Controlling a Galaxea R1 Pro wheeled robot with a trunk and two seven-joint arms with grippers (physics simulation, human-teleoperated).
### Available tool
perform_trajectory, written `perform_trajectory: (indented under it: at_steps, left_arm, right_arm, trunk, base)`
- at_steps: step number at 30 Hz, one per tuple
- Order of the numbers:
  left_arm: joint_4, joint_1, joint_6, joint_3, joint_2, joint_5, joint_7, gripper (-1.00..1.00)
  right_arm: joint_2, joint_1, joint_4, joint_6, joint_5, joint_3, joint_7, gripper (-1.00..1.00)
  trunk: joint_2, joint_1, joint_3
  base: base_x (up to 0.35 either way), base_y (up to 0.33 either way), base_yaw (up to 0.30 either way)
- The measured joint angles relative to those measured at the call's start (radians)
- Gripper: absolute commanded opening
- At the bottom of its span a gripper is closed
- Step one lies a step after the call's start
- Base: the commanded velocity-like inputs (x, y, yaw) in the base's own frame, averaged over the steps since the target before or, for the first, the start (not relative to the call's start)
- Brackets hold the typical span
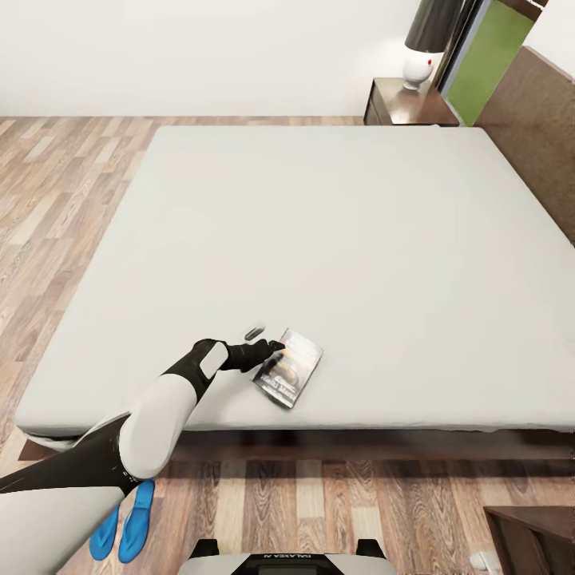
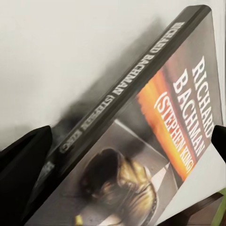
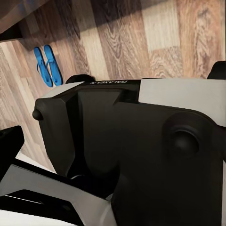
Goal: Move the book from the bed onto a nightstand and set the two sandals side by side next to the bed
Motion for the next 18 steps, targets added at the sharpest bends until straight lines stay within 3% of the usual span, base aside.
perform_trajectory:
  at_steps: [13,18]
  left_arm:
    - [0.0,0.0,0.001,0.0,0.0,0.002,0.0,1.0]
    - [0.0,0.0,0.0,0.0,0.0,0.0,0.0,1.0]
  right_arm:
    - [0.0,0.0,0.0,0.001,0.0,0.0,0.0,1.0]
    - [0.0,0.0,0.0,0.001,0.0,0.0,0.001,1.0]
  trunk:
    - [0.0,0.0,0.0]
    - [0.0,0.0,0.0]
  base:
    - [0.0,0.0,-0.023]
    - [0.0,0.0,-0.185]
